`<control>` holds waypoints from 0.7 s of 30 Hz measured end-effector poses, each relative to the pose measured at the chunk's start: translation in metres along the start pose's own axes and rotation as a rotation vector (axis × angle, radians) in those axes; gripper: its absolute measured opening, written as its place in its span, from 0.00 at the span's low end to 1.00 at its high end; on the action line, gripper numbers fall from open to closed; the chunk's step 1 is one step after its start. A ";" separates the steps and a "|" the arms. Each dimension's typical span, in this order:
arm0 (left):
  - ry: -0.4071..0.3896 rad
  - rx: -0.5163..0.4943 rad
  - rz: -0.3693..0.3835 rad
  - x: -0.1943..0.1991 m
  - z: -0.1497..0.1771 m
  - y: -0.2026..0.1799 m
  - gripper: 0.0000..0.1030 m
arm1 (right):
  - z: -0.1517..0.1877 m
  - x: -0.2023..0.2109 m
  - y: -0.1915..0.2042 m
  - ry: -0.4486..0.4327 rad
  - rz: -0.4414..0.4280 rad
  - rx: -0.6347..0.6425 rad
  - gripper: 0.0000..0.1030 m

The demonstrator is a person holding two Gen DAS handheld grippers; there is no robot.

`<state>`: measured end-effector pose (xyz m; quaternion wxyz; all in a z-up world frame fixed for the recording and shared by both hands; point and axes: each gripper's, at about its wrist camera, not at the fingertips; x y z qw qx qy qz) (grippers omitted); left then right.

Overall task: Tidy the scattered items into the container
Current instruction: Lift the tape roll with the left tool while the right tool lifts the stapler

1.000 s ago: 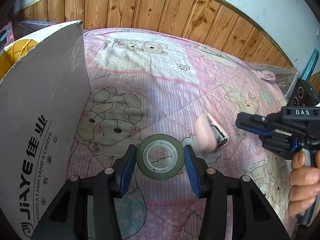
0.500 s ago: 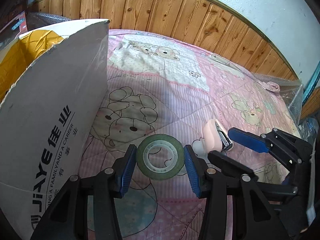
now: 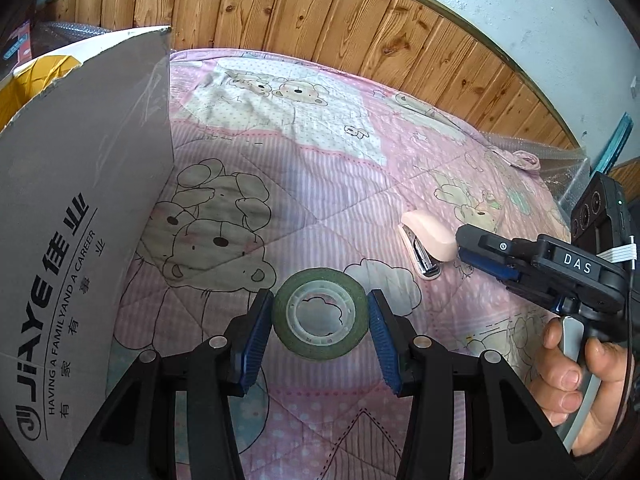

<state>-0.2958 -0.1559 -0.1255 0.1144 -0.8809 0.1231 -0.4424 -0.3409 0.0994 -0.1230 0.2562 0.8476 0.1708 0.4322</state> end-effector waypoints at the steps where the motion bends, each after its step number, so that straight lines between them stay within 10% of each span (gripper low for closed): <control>1: 0.000 0.001 0.002 0.000 0.000 0.000 0.48 | 0.001 0.003 0.007 -0.012 0.017 0.024 0.43; 11: -0.005 0.003 -0.013 -0.001 -0.002 0.005 0.48 | 0.019 -0.047 0.069 0.044 0.305 0.437 0.49; 12: -0.003 0.004 -0.010 -0.001 -0.002 0.005 0.48 | 0.018 -0.051 0.066 0.051 0.323 0.431 0.26; 21: -0.006 -0.018 0.007 0.006 -0.005 -0.006 0.48 | 0.014 -0.026 0.039 0.063 0.214 0.213 0.26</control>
Point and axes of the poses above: each gripper's, at about its wrist camera, not at the fingertips, and x roughly against the way its jaws point, y to its left, z to its underside, and after that the axes turned 3 degrees about -y, right-handed
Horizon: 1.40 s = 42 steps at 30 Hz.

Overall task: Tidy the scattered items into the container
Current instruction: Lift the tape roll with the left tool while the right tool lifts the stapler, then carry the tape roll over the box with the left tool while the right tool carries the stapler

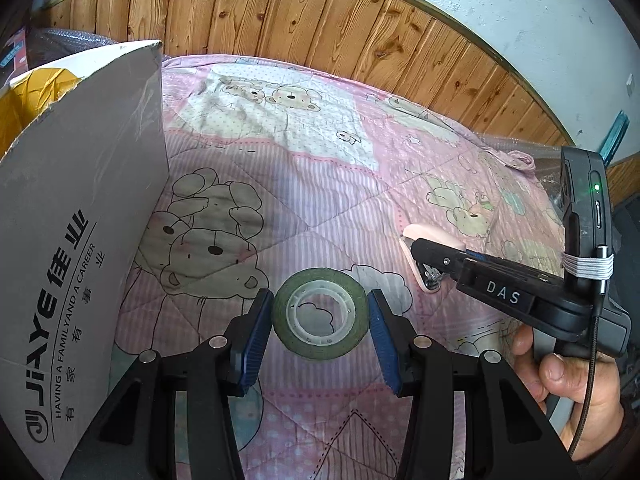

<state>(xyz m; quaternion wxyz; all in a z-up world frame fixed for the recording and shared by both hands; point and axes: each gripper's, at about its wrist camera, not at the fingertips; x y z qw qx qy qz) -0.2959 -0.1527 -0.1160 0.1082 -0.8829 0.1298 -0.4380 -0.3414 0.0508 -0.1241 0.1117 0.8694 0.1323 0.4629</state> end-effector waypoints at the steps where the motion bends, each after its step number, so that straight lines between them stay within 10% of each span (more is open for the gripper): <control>1: 0.000 -0.003 0.002 0.002 0.000 -0.001 0.48 | 0.002 0.004 -0.001 0.000 -0.001 -0.014 0.26; 42: -0.134 -0.097 -0.065 0.224 0.110 -0.034 0.47 | 0.188 0.185 0.108 -0.036 -0.041 0.022 0.26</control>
Point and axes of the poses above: each gripper's, at about its wrist camera, not at the fingertips, and x roughly against the way its jaws point, y to its left, z to its underside, and after that the axes turned 3 degrees about -y, right-handed
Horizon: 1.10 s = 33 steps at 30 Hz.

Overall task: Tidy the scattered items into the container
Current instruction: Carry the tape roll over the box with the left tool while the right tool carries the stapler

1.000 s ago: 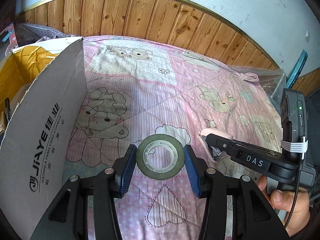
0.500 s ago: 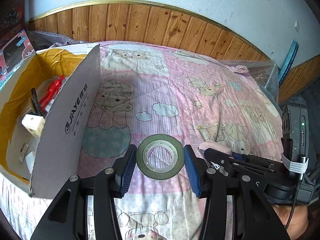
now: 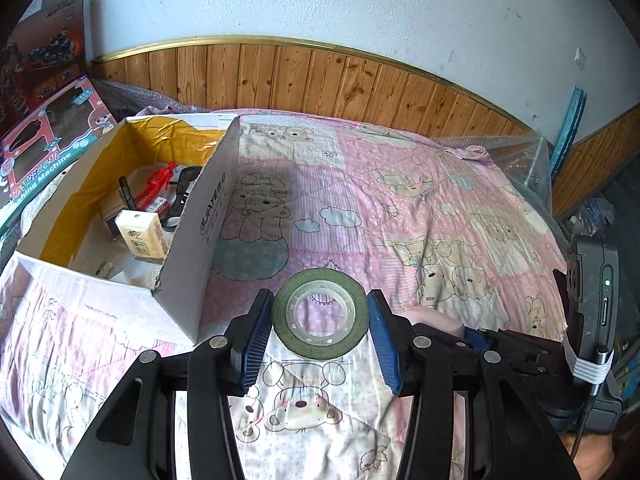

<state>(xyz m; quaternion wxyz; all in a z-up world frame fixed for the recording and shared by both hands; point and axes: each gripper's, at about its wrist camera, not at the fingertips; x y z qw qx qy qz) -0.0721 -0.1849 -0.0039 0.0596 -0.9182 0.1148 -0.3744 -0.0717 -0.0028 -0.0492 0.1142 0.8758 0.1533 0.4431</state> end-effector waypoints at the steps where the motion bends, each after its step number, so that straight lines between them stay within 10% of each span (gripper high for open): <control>1: -0.005 0.001 -0.001 0.004 0.002 0.000 0.47 | 0.002 0.002 0.002 -0.003 -0.001 0.002 0.26; 33: -0.063 0.063 -0.075 0.068 0.021 0.047 0.47 | 0.019 0.025 0.088 -0.024 -0.082 0.138 0.26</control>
Point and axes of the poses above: each gripper's, at about its wrist camera, not at the fingertips, and x roughly against the way its jaws point, y to its left, z to its underside, and after that the axes turned 3 degrees about -y, right-handed
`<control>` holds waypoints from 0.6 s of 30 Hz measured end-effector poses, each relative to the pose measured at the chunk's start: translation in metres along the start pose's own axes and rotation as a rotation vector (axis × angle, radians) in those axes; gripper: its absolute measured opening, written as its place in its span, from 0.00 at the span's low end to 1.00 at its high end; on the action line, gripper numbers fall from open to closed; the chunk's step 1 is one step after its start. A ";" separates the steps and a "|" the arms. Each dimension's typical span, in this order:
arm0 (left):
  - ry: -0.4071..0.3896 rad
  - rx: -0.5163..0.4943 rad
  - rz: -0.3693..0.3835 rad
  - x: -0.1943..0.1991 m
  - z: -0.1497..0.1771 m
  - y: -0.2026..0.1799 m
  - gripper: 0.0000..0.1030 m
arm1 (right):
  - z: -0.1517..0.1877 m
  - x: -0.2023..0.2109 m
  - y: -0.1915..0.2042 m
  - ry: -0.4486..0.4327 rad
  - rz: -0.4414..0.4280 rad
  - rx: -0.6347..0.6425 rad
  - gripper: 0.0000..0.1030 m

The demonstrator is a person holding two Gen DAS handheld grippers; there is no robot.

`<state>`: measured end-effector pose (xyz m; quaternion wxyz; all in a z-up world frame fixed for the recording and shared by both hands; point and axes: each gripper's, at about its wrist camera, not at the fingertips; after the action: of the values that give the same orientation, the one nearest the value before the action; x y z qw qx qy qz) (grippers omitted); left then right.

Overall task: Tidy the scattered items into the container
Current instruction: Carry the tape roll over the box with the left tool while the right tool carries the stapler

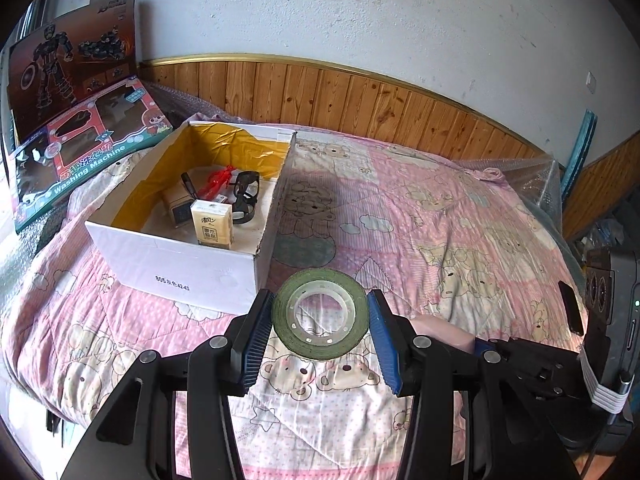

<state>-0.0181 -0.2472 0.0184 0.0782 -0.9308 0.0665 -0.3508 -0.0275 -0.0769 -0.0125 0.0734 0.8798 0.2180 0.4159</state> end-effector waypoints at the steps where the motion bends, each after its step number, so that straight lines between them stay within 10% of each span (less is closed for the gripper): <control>1: -0.002 0.007 -0.003 0.001 -0.001 0.004 0.47 | -0.001 -0.002 0.003 0.002 -0.004 0.004 0.26; 18: -0.026 0.117 -0.069 0.000 -0.026 0.073 0.47 | -0.034 -0.030 0.033 0.018 -0.058 0.045 0.26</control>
<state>-0.0407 -0.3210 0.0239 0.1213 -0.9308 0.0125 -0.3447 -0.0595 -0.1217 -0.0009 0.0636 0.8709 0.2532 0.4165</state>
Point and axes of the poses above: each gripper's, at about its wrist camera, not at the fingertips, and x roughly against the way its jaws point, y to its left, z to its underside, and after that the axes turned 3 degrees about -y, right-handed
